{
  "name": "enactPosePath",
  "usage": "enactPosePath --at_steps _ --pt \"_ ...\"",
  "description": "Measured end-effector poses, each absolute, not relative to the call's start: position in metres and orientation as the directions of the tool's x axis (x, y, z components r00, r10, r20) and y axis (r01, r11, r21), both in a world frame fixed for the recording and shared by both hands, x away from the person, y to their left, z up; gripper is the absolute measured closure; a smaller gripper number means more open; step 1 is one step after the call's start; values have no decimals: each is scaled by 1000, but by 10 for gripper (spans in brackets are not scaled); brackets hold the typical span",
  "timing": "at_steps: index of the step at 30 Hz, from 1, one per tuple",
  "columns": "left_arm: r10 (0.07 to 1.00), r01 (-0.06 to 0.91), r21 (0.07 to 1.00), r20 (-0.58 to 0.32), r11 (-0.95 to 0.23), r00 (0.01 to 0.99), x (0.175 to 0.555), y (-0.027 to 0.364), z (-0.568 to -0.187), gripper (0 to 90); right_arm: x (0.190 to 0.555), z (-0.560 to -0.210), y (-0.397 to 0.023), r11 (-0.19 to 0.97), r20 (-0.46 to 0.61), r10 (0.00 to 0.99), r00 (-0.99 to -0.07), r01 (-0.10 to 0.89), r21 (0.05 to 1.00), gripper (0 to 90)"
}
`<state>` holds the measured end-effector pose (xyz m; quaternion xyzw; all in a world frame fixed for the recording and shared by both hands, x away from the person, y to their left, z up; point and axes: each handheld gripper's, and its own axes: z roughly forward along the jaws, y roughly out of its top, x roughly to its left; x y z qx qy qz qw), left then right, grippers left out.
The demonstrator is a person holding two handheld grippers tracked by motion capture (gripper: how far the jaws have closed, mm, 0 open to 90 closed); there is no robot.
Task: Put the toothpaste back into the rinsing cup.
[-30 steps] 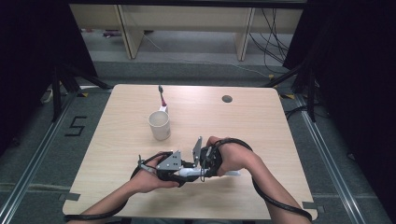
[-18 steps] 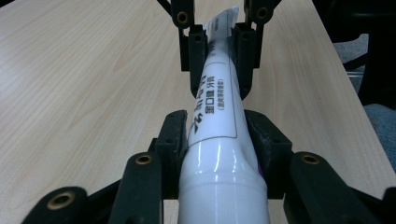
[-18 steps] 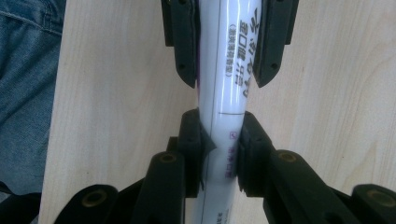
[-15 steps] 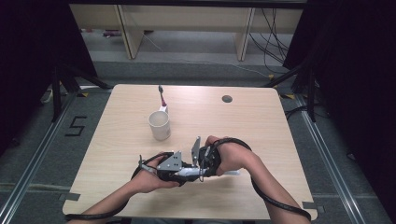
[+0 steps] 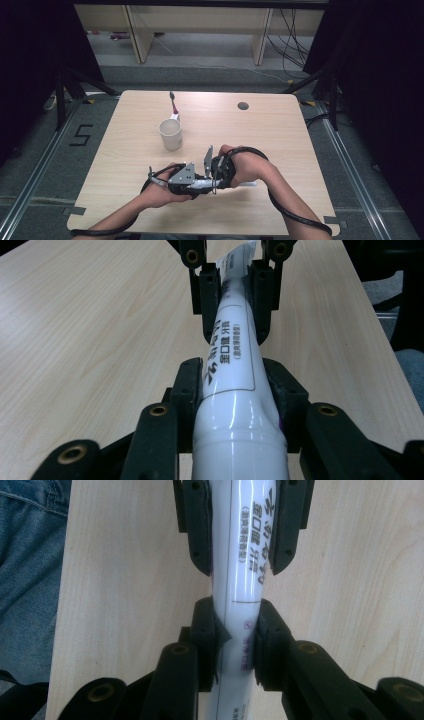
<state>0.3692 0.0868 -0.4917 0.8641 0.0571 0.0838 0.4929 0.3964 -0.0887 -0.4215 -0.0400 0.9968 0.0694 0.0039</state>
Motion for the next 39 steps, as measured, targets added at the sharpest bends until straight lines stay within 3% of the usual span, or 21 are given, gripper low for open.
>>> enactPosePath --at_steps 14,15,22,25,28,33,36,37,39 --pt "166 -1 870 94 -493 982 366 89 -484 694 395 -415 -88 986 -17 -84 -996 -86 145 725" --pt "166 0 871 93 -491 982 366 89 -484 696 397 -415 -87 980 -40 -122 -992 -127 151 724" --pt "164 -22 867 119 -498 979 367 92 -481 703 396 -412 -87 983 -2 -65 -998 -65 169 696" --pt "177 11 890 78 -457 981 365 91 -483 705 399 -412 -87 984 5 -42 -999 -40 173 674" --pt "185 14 890 79 -456 979 365 93 -484 706 401 -413 -88 977 -21 -43 -999 -47 209 637" --pt "223 18 902 87 -431 971 367 99 -483 706 401 -411 -97 963 -9 88 -996 83 256 508" --pt "262 23 912 94 -409 961 369 104 -481 706 401 -407 -106 922 -8 180 -984 166 349 425" --pt "279 21 918 98 -395 955 370 106 -481 706 405 -405 -113 880 -21 195 -981 165 446 411" --pt "306 28 922 100 -387 947 371 110 -480 707 406 -404 -115 858 -9 200 -980 170 485 412"
